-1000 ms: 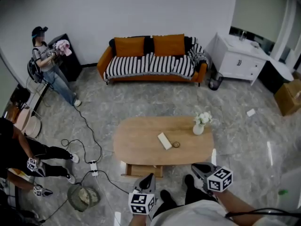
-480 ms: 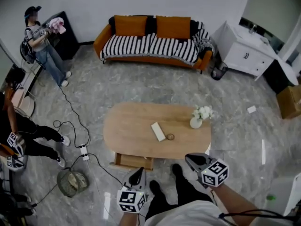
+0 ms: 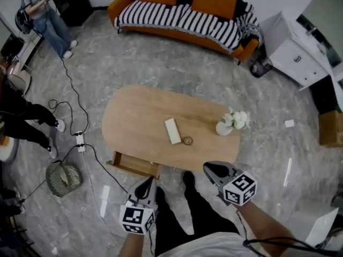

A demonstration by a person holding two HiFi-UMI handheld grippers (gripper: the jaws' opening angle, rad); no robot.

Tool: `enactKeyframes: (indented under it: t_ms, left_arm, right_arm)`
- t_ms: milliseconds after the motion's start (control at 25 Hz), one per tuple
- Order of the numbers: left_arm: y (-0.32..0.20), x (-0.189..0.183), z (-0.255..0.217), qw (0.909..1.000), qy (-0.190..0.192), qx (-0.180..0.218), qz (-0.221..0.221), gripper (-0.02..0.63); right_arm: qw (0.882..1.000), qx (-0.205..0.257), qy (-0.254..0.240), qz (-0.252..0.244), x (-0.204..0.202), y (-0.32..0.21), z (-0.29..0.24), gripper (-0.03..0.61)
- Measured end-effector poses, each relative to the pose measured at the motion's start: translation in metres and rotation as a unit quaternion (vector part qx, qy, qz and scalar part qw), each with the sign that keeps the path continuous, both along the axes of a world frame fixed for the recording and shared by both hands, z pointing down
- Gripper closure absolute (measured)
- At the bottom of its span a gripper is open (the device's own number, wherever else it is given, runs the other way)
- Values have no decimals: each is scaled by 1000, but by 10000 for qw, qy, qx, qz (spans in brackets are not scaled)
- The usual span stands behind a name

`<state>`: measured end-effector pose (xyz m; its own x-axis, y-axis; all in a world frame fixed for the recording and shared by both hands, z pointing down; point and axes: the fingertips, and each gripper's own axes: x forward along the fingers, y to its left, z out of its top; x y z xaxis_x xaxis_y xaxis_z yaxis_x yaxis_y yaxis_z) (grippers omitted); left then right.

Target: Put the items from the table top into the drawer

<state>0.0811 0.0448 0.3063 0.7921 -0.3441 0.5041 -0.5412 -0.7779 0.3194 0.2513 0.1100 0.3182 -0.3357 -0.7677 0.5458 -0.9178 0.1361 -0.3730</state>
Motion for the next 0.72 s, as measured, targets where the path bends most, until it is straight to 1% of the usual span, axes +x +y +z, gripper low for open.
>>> enactKeyframes:
  t_ms: [120, 200, 320, 360, 520, 720]
  left_arm:
    - [3, 14, 14, 9998, -75, -60, -156, 614]
    - [4, 16, 28, 9995, -149, -109, -246, 614]
    - [1, 16, 56, 9988, -274, -160, -374, 614]
    - [0, 16, 66, 9985, -302, -183, -427, 614]
    - [-1, 21, 105, 9969, -326, -313, -640, 614]
    - [0, 28, 156, 9965, -410, -306, -656, 614]
  right_arm:
    - [9997, -108, -10, -211, 12, -6, 23, 541]
    - [9993, -197, -13, -308, 15, -9, 41, 540]
    - [9984, -350, 20, -450, 19, -15, 72, 533]
    - [9978, -412, 40, -510, 20, -16, 83, 521]
    - [9948, -665, 174, -749, 29, -15, 134, 503]
    - [9895, -932, 396, -1036, 43, -22, 195, 492]
